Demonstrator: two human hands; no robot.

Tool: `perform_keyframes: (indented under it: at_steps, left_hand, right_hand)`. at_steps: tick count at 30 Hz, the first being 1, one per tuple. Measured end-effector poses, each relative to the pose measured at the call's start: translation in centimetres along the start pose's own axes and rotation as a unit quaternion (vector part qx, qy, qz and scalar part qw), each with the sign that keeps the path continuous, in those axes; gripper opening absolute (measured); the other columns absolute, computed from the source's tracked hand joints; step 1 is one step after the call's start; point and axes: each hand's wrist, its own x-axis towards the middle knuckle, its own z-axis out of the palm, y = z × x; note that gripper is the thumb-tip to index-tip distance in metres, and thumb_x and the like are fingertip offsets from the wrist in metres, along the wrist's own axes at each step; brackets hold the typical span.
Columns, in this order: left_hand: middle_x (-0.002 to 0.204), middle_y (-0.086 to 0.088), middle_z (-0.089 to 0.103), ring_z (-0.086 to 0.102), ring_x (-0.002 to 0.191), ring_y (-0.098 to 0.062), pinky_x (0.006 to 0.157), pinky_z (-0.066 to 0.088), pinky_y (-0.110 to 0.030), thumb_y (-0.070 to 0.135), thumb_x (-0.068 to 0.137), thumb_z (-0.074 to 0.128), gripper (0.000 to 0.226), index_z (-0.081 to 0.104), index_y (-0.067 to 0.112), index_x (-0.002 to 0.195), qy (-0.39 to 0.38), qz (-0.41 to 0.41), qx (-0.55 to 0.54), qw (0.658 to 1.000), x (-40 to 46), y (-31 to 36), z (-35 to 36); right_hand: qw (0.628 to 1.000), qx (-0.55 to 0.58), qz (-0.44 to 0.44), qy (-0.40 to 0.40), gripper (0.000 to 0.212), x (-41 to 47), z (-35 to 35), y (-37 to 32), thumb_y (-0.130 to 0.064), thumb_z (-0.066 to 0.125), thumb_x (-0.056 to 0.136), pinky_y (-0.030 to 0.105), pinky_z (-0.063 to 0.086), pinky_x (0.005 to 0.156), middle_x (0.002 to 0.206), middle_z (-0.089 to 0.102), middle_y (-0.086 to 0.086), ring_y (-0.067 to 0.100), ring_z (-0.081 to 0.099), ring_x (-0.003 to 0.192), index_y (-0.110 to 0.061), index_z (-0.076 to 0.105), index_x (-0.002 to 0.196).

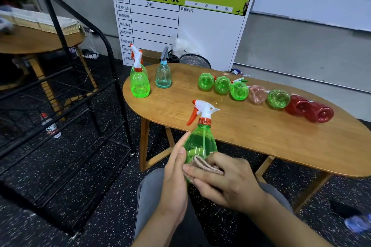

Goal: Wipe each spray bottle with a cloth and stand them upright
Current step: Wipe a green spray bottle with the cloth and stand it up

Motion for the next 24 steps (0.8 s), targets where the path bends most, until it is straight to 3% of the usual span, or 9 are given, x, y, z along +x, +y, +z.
perform_keyframes:
  at_steps: [3, 6, 9, 13, 17, 19, 21, 24]
  left_hand:
    - [0.139, -0.007, 0.07, 0.065, 0.131, -0.026, 0.11, 0.053, -0.043, 0.032, 0.112, 0.042, 0.04, 0.057, 0.022, 0.148, 0.0, 0.009, 0.021, 1.0, 0.0, -0.4, 0.0]
    - [0.138, -0.003, 0.07, 0.065, 0.131, -0.024, 0.106, 0.055, -0.039, 0.034, 0.105, 0.043, 0.044, 0.059, 0.025, 0.145, 0.004, 0.015, 0.036, 0.999, -0.1, -0.6, 0.1]
    - [0.138, 0.0, 0.071, 0.065, 0.131, -0.021, 0.108, 0.054, -0.039, 0.036, 0.103, 0.044, 0.043, 0.062, 0.031, 0.142, 0.013, 0.015, 0.031, 0.999, -0.1, -0.8, 0.1]
    - [0.138, -0.005, 0.07, 0.065, 0.131, -0.025, 0.111, 0.049, -0.049, 0.03, 0.113, 0.041, 0.038, 0.061, 0.029, 0.144, 0.027, 0.007, 0.021, 0.999, 0.1, -1.0, -0.2]
    - [0.133, -0.009, 0.073, 0.069, 0.125, -0.028, 0.102, 0.057, -0.035, 0.024, 0.114, 0.03, 0.042, 0.058, 0.024, 0.146, 0.012, 0.006, -0.008, 1.0, 0.2, -0.6, -0.5]
    - [0.133, -0.009, 0.073, 0.069, 0.124, -0.027, 0.1, 0.057, -0.031, 0.025, 0.114, 0.03, 0.042, 0.057, 0.023, 0.146, 0.003, 0.012, -0.002, 1.0, 0.1, -0.5, -0.3]
    - [0.133, -0.007, 0.073, 0.069, 0.125, -0.025, 0.101, 0.056, -0.032, 0.029, 0.112, 0.033, 0.042, 0.058, 0.025, 0.145, -0.005, 0.019, 0.02, 1.0, 0.0, -0.4, 0.0]
    - [0.134, 0.0, 0.073, 0.067, 0.128, -0.021, 0.098, 0.057, -0.029, 0.032, 0.112, 0.042, 0.035, 0.063, 0.029, 0.14, 0.003, 0.024, 0.04, 0.999, 0.0, -0.6, 0.2]
  right_hand:
    - [0.996, 0.016, 0.084, 0.029, 0.029, 1.1, -0.3, 1.2, -0.04, 0.054, 0.106, 0.021, 0.045, 0.051, 0.092, 0.055, -0.004, 0.005, 0.049, 0.068, -0.035, 0.072, 0.129]
    - [0.97, 0.067, 0.218, 0.083, 0.031, 2.2, -0.1, 2.6, -0.039, 0.052, 0.105, 0.029, 0.044, 0.051, 0.088, 0.051, -0.005, 0.009, 0.049, 0.066, -0.032, 0.075, 0.125]
    - [0.956, 0.086, 0.265, 0.096, 0.03, 2.6, 0.3, 2.8, -0.038, 0.053, 0.104, 0.033, 0.045, 0.054, 0.083, 0.049, -0.004, 0.014, 0.051, 0.066, -0.032, 0.074, 0.125]
    - [0.974, 0.068, 0.209, 0.06, 0.031, 2.0, 0.5, 0.9, -0.041, 0.051, 0.107, 0.02, 0.041, 0.049, 0.088, 0.049, -0.008, 0.006, 0.047, 0.061, -0.036, 0.069, 0.132]
    - [1.0, 0.016, 0.026, -0.002, 0.031, -0.2, 0.8, -1.1, -0.031, 0.07, 0.098, 0.025, 0.046, 0.05, 0.084, 0.058, -0.001, 0.011, 0.051, 0.064, -0.033, 0.074, 0.129]
    - [1.0, -0.004, -0.006, 0.002, 0.032, -0.3, 0.5, -0.8, -0.028, 0.074, 0.095, 0.025, 0.047, 0.051, 0.082, 0.058, -0.001, 0.013, 0.051, 0.064, -0.031, 0.075, 0.127]
    - [1.0, -0.006, 0.013, 0.016, 0.029, 0.2, 0.1, 0.0, -0.032, 0.068, 0.099, 0.026, 0.049, 0.05, 0.084, 0.059, -0.002, 0.011, 0.053, 0.065, -0.034, 0.074, 0.128]
    - [0.99, 0.017, 0.132, 0.047, 0.029, 1.6, -0.4, 1.6, -0.041, 0.054, 0.105, 0.032, 0.049, 0.045, 0.089, 0.057, -0.005, 0.008, 0.053, 0.064, -0.038, 0.069, 0.13]
